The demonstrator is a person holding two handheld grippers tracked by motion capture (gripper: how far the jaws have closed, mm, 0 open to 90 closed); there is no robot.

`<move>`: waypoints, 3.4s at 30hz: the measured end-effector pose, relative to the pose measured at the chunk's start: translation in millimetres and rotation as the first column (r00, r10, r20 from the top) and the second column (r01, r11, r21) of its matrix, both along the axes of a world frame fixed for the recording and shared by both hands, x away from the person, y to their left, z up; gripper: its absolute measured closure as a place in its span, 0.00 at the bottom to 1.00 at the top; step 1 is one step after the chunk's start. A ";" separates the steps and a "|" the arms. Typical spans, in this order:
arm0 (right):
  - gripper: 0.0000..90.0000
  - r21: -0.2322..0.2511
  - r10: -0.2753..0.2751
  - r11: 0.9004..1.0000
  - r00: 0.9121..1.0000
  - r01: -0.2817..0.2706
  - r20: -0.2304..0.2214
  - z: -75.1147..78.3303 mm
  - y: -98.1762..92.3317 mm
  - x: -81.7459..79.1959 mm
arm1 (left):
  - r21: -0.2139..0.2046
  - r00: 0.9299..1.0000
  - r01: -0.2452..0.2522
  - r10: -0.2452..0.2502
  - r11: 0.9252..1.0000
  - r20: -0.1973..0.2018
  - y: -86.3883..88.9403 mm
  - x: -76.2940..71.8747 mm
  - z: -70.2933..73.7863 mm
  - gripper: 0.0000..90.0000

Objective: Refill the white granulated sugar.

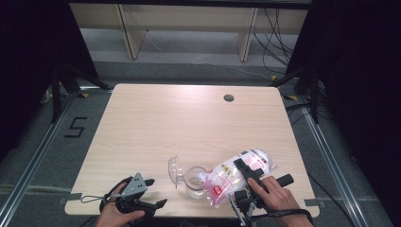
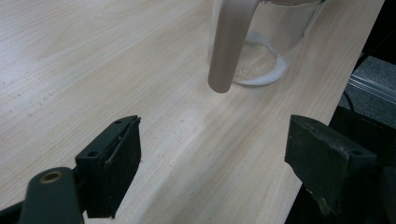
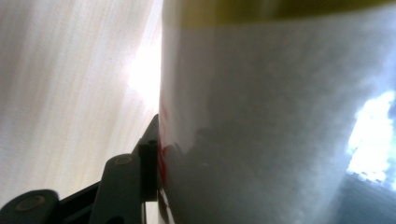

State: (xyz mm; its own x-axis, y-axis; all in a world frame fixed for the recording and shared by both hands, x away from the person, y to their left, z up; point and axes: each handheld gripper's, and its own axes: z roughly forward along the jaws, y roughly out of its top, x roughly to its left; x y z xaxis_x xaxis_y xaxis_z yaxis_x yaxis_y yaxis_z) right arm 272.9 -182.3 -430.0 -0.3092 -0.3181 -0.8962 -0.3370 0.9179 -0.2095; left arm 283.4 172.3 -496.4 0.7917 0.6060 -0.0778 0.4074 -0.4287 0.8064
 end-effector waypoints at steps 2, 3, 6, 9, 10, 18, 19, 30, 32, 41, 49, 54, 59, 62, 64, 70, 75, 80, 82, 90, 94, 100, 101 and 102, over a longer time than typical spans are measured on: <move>0.55 -0.020 0.039 0.999 0.999 -0.038 0.015 2.2 1.3 2.7 | 0.000 1.000 -0.001 0.001 1.000 0.000 0.1 0.0 -0.1 0.20; 0.55 -0.028 0.037 0.999 0.999 -0.037 0.014 2.6 1.9 2.6 | 0.000 1.000 -0.001 0.001 1.000 0.001 0.1 0.0 -0.1 0.20; 0.55 0.000 0.030 1.000 0.999 -0.030 0.013 -0.2 1.4 2.1 | 0.009 1.000 0.000 0.000 1.000 0.004 0.8 0.3 0.2 0.20; 0.55 -0.002 0.013 1.000 1.000 -0.013 0.005 -0.4 2.2 1.5 | 0.003 1.000 -0.003 0.003 1.000 0.002 0.6 0.2 0.1 0.20; 0.55 -0.011 0.016 1.000 1.000 -0.016 0.008 -0.2 2.3 1.8 | 0.004 1.000 0.000 0.000 1.000 0.000 0.6 0.3 0.2 0.20; 0.55 -0.036 0.021 0.999 0.999 -0.020 0.042 3.9 2.5 1.0 | -0.002 1.000 -0.002 0.002 1.000 -0.001 -0.1 0.0 -0.3 0.20; 0.55 -0.035 0.018 0.999 0.999 -0.016 0.044 4.0 2.1 0.9 | -0.006 1.000 0.000 0.000 1.000 -0.003 -0.3 -0.1 -0.4 0.20; 0.56 -0.046 0.040 0.998 0.999 -0.039 0.037 3.3 1.8 3.3 | 0.000 1.000 -0.002 0.002 1.000 -0.001 0.4 0.2 -0.2 0.20; 0.56 -0.030 0.018 0.999 1.000 -0.017 0.025 2.3 0.8 1.8 | 0.001 1.000 -0.003 0.003 1.000 0.001 0.5 0.2 -0.1 0.20; 0.56 -0.067 0.063 0.996 0.997 -0.059 0.047 4.3 3.6 3.3 | 0.012 1.000 -0.001 0.001 1.000 0.004 0.9 0.7 0.2 0.20; 0.56 -0.060 0.042 0.997 0.998 -0.039 0.053 6.7 2.4 1.7 | 0.001 1.000 -0.009 0.009 1.000 0.000 0.9 -0.6 1.2 0.20; 0.56 -0.052 0.058 0.997 0.996 -0.055 0.067 7.8 1.6 2.0 | -0.011 1.000 -0.007 0.007 1.000 0.002 0.0 -0.9 0.8 0.20; 0.56 -0.042 0.046 0.998 0.997 -0.043 0.056 6.8 1.5 1.8 | -0.008 1.000 -0.008 0.008 1.000 0.002 0.8 -0.6 0.8 0.20; 0.56 -0.006 0.028 1.000 0.998 -0.028 0.048 3.9 0.9 0.5 | -0.007 1.000 -0.005 0.005 1.000 0.002 0.2 -1.0 1.0 0.20; 0.56 -0.044 0.073 0.997 0.995 -0.071 0.060 6.6 3.3 2.3 | -0.006 1.000 -0.008 0.008 1.000 0.003 0.4 -0.7 0.9 0.20; 0.56 -0.027 0.054 0.998 0.997 -0.053 0.056 6.9 2.3 1.4 | -0.002 1.000 -0.007 0.007 1.000 0.003 0.8 -0.5 1.1 0.20; 0.57 -0.046 0.053 0.998 0.996 -0.050 0.073 8.6 2.0 1.0 | -0.020 1.000 -0.009 0.009 1.000 0.004 1.4 -0.9 2.6 0.20; 0.57 -0.069 0.048 0.997 0.996 -0.042 0.078 9.3 2.3 -0.3 | -0.011 1.000 0.006 -0.005 1.000 0.020 1.4 0.3 2.6 0.20; 0.57 -0.072 0.051 0.996 0.996 -0.045 0.076 8.9 2.4 -0.3 | -0.012 1.000 0.004 -0.004 1.000 0.021 1.6 0.4 2.6 0.20; 0.57 -0.092 0.077 0.993 0.993 -0.068 0.093 10.1 3.9 -0.2 | -0.003 1.000 0.008 -0.007 1.000 0.025 2.2 0.5 2.4 0.20; 0.57 -0.090 0.069 0.994 0.994 -0.061 0.089 9.8 3.4 -0.7 | -0.011 1.000 0.006 -0.005 1.000 0.022 1.6 0.2 2.6 0.20; 0.57 -0.096 0.067 0.994 0.994 -0.058 0.090 10.2 3.6 -0.9 | -0.022 1.000 -0.009 0.009 1.000 0.008 1.4 -0.3 2.5 0.20; 0.57 -0.089 0.058 0.995 0.994 -0.050 0.088 9.7 3.3 -1.5 | 0.002 1.000 0.003 -0.003 1.000 0.011 2.9 0.2 3.2 0.20; 0.57 -0.086 0.054 0.995 0.995 -0.047 0.087 9.4 3.2 -1.9 | -0.006 1.000 0.000 0.000 1.000 0.010 2.3 0.0 3.0 0.20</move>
State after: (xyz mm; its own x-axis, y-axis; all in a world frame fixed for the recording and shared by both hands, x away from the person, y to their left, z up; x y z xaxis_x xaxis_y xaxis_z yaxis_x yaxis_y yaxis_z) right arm 271.1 -179.0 -420.5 -0.2104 -0.4061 -0.8893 -0.3590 0.8782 -0.3160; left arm 283.4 174.6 -493.4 0.7923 0.6056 -0.0738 0.3997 -0.4239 0.8127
